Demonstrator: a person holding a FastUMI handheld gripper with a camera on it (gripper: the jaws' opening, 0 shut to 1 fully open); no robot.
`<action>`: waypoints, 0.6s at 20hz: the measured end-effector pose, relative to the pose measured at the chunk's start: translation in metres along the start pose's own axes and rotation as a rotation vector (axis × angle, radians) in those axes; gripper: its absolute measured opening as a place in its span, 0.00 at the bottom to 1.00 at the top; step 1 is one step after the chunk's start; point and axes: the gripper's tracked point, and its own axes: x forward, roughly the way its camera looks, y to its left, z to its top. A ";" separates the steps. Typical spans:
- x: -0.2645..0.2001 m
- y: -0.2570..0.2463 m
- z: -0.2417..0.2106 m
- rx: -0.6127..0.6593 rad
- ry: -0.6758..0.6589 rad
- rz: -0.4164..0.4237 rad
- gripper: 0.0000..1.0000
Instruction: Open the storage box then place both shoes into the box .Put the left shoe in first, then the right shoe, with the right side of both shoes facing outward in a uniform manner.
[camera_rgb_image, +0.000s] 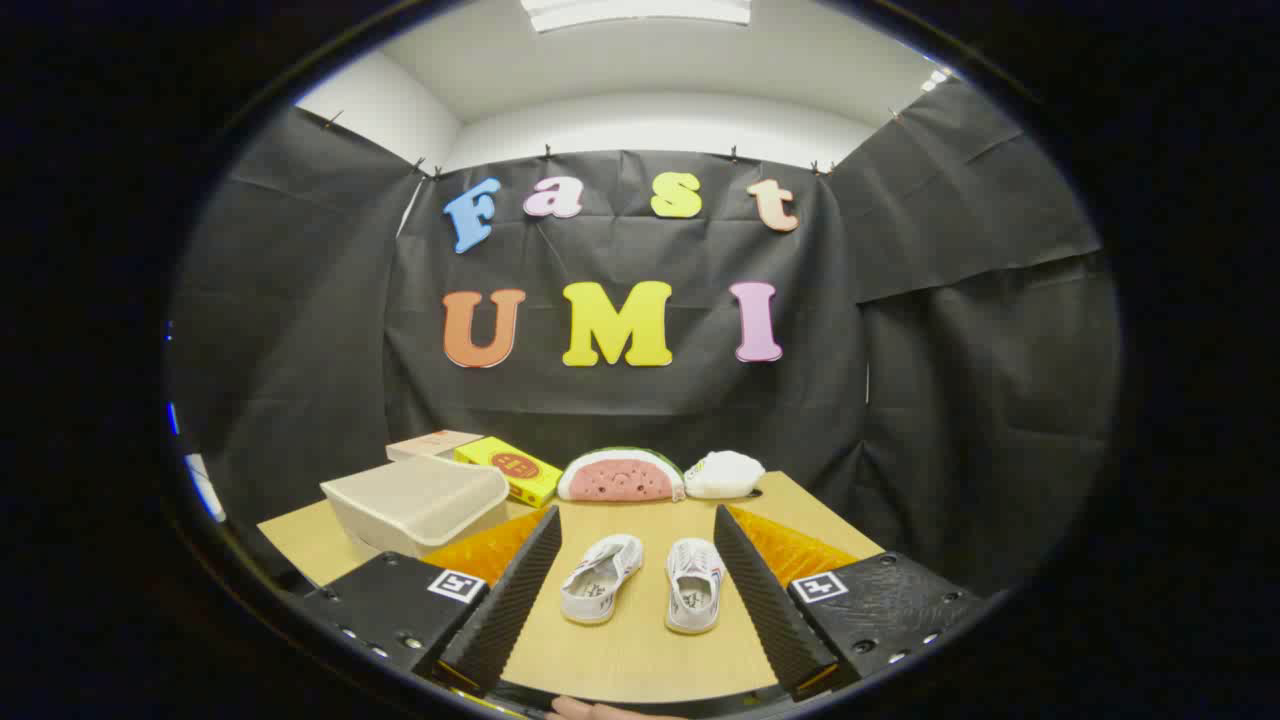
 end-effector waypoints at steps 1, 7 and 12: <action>-0.001 0.001 0.000 -0.011 -0.004 0.004 0.95; -0.010 -0.003 0.012 -0.010 -0.042 0.007 0.95; -0.002 -0.016 0.015 -0.065 -0.068 0.004 0.95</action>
